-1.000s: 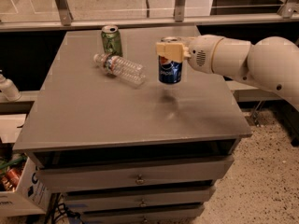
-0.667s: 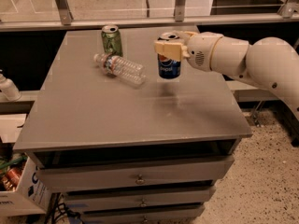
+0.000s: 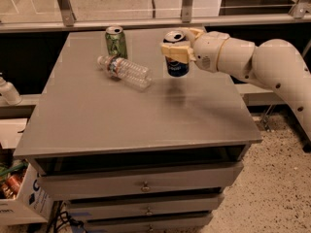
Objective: Place pepsi can upright
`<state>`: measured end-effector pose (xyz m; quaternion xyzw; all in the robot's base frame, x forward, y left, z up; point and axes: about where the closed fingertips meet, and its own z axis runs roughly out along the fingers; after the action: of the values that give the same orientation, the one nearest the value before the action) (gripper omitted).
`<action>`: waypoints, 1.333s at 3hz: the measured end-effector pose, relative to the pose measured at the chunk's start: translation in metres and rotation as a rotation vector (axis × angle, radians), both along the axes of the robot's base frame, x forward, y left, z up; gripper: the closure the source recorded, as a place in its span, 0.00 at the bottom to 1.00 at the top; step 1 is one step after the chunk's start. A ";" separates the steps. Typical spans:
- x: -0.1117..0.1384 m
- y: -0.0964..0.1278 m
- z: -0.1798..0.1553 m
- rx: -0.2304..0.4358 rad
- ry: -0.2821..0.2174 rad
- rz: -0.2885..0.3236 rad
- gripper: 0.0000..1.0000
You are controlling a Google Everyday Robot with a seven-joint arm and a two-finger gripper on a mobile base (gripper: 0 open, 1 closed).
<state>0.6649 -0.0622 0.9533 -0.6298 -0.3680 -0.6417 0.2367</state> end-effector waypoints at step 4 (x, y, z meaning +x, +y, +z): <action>0.023 -0.035 -0.038 -0.034 0.047 -0.094 1.00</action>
Offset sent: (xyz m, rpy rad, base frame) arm 0.0231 -0.0424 -0.0343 -0.0473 0.0127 -0.1060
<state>0.6874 -0.0975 0.9149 -0.6652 -0.3432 -0.6308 0.2044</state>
